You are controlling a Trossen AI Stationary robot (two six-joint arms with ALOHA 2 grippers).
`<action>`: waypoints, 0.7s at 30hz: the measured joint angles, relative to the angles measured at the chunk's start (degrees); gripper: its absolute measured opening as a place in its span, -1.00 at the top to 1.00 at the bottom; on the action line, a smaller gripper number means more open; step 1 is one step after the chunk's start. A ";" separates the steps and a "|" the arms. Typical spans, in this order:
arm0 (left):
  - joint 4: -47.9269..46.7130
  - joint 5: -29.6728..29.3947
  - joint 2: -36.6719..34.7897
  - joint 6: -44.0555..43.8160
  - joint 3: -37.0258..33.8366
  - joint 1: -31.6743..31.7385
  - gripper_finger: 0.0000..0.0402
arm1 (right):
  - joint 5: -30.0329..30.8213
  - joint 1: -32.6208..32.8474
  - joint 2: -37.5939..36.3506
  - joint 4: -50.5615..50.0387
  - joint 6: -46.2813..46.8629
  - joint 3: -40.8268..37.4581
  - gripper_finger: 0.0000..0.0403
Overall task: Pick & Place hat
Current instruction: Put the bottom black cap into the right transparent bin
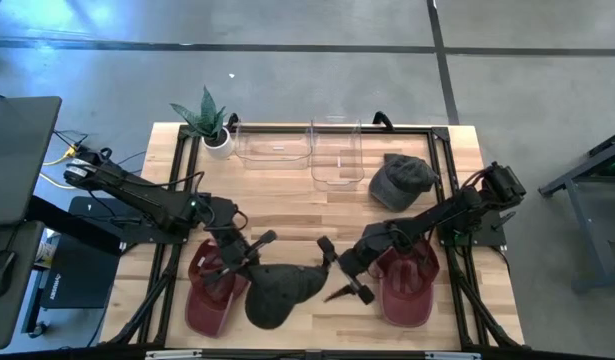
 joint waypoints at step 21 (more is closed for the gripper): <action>-3.83 -7.86 0.92 1.92 0.00 0.02 1.00 | 4.92 -0.81 0.02 -10.60 2.86 9.21 -0.17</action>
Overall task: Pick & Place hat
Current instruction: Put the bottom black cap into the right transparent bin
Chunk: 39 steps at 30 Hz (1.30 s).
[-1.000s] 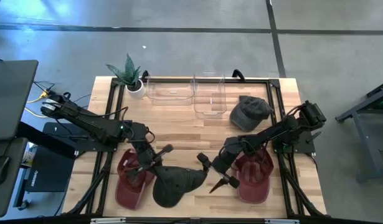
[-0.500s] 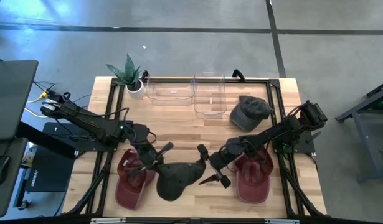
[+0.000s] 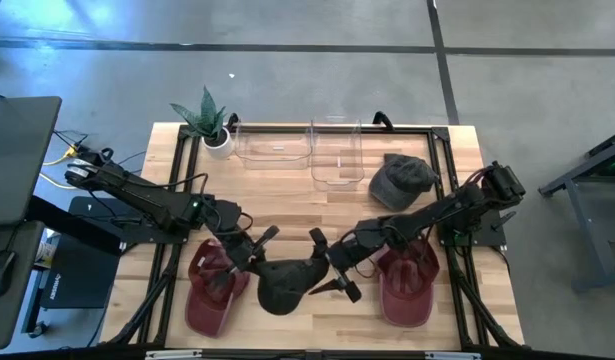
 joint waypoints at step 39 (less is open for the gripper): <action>-23.53 -26.49 -0.53 -8.58 0.07 0.00 0.05 | 11.70 -7.02 -16.86 -34.44 4.18 3.62 0.97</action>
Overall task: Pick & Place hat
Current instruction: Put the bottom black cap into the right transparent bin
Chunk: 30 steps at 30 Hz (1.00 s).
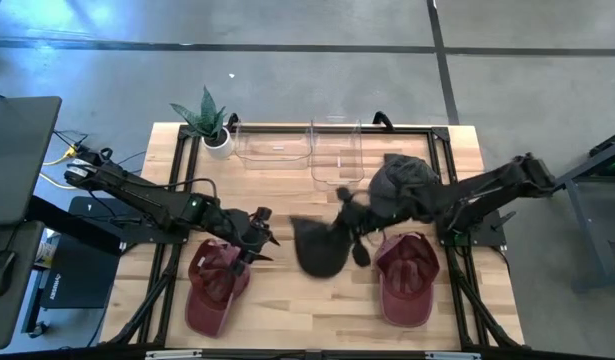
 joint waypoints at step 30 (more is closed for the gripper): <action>3.99 -11.98 0.49 -2.80 -0.04 0.00 0.06 | 29.23 -32.72 -1.57 -8.65 9.80 3.93 0.97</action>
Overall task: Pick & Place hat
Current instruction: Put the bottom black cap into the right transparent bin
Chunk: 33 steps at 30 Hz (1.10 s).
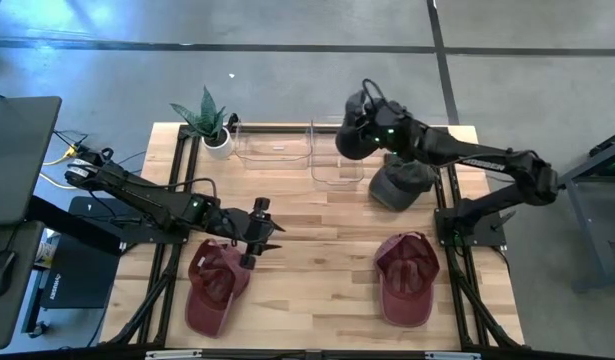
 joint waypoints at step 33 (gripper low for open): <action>1.30 -7.37 -0.02 -12.14 0.00 -0.07 0.06 | 15.20 2.41 15.45 13.02 15.54 -1.49 0.98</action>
